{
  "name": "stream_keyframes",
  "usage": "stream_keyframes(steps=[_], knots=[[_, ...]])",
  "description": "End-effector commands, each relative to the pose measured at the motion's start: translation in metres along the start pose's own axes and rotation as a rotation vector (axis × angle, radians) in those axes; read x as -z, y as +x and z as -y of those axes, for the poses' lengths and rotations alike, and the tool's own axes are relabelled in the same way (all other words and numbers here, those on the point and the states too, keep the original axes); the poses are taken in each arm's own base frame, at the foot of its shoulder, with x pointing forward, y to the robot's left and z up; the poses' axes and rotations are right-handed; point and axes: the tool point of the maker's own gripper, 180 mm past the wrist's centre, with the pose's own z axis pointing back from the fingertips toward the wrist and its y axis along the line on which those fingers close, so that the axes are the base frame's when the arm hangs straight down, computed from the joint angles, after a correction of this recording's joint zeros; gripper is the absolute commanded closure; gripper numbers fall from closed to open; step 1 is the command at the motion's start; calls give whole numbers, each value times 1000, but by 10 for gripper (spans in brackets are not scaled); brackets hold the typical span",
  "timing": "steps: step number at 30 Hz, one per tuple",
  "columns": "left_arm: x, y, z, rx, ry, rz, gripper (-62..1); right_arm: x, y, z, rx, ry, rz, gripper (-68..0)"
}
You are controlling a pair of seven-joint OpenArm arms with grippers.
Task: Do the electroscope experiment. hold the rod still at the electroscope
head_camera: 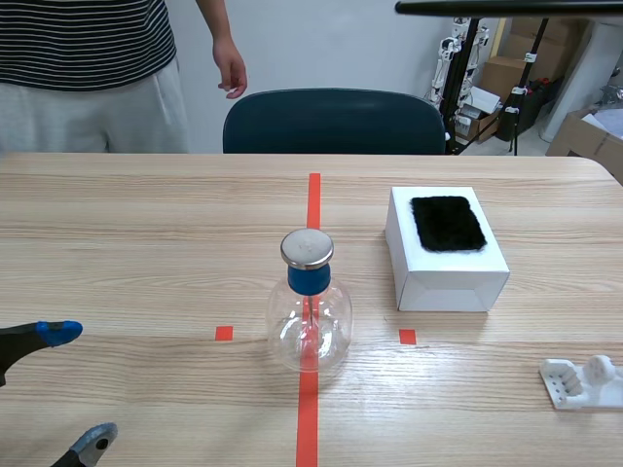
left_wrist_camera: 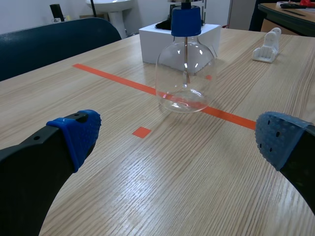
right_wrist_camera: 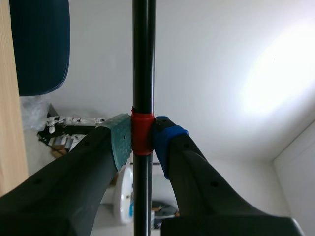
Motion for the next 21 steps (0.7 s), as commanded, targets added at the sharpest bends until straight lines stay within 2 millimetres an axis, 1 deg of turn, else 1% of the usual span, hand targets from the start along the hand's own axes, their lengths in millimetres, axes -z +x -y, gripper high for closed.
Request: stream_keyframes(steps=[1, 3, 6, 8, 16, 21], knots=[[1, 15, -5, 21, 3, 61, -623, 7, 13, 15, -31, -49, 44, -53], [1, 15, -5, 21, 3, 61, -623, 11, 25, 12, -57, -41, 84, -53], [1, 15, -5, 21, 3, 61, -623, 15, 41, 0, -103, -15, 137, -53], [1, 15, -5, 21, 3, 61, -623, 17, 47, -7, -125, 3, 151, -53], [1, 15, -5, 21, 3, 61, -623, 31, 57, -21, -191, -9, 108, -53], [1, 15, -5, 21, 3, 61, -623, 36, 65, -30, -237, 7, 118, -53]])
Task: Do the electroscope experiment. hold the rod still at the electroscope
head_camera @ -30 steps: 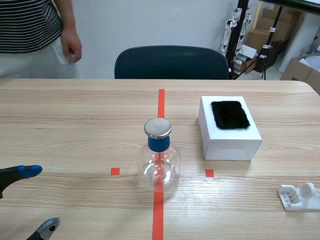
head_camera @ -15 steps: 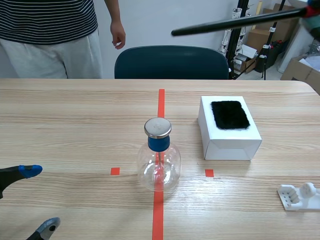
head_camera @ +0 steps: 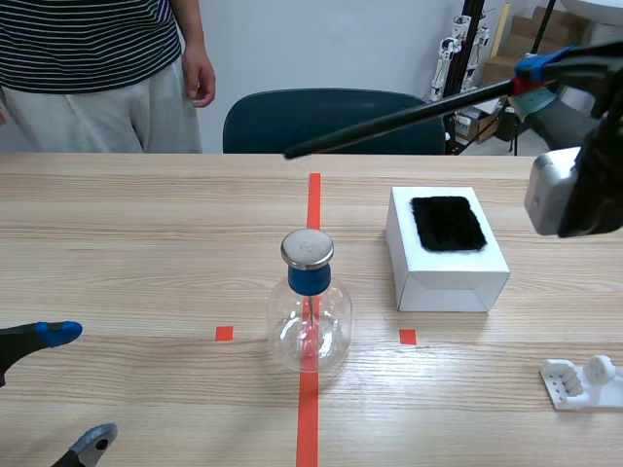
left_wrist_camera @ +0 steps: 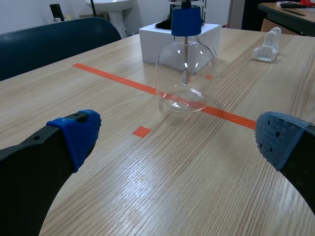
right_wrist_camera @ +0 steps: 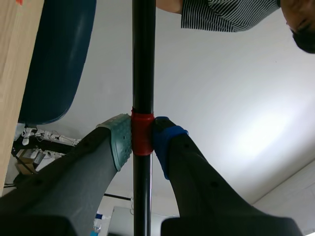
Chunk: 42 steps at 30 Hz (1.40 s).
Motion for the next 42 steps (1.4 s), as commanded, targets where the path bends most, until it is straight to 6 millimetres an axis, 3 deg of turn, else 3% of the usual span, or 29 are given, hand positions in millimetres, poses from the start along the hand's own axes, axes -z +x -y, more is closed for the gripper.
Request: stream_keyframes(steps=[1, 18, 42], knots=[[1, 15, -5, 21, 3, 61, -623, 3, -8, 14, -39, -35, -14, -53], [1, 15, -5, 21, 3, 61, -623, 4, 11, -9, -178, 34, 26, -53], [1, 15, -5, 21, 3, 61, -623, 3, 12, -20, -236, 82, 21, -53]])
